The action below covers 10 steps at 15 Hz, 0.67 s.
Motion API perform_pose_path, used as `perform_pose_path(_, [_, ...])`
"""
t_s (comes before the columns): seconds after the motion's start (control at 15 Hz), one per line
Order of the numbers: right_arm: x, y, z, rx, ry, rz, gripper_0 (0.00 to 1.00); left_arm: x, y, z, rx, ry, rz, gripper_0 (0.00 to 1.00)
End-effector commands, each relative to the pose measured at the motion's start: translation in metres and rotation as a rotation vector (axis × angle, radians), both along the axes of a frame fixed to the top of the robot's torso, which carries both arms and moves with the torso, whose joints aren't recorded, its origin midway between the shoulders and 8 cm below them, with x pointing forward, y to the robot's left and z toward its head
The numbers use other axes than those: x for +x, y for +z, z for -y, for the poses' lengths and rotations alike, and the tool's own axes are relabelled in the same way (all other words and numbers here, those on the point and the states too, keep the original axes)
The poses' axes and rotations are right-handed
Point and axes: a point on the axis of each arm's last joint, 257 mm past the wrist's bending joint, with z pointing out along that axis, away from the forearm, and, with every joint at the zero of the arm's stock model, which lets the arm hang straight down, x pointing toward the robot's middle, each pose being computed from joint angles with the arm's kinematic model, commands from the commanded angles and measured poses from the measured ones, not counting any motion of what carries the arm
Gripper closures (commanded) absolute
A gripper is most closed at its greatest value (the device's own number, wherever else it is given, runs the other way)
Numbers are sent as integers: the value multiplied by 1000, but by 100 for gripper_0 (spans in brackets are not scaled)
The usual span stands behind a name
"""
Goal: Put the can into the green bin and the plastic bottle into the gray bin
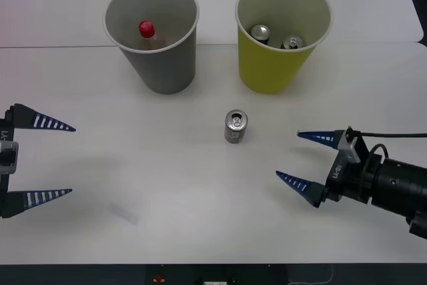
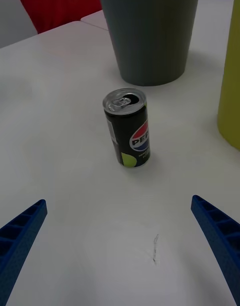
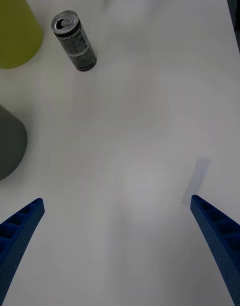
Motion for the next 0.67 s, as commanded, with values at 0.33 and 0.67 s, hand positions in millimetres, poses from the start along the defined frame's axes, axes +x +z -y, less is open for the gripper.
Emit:
perform_pose_path(0.33, [18, -11, -30, 42, -84, 25, 0, 0, 0, 0, 0, 0, 0, 0])
perform_pose_path(0.67, [41, -21, -54, 62, -100, 35, 0, 0, 0, 0, 0, 0, 0, 0])
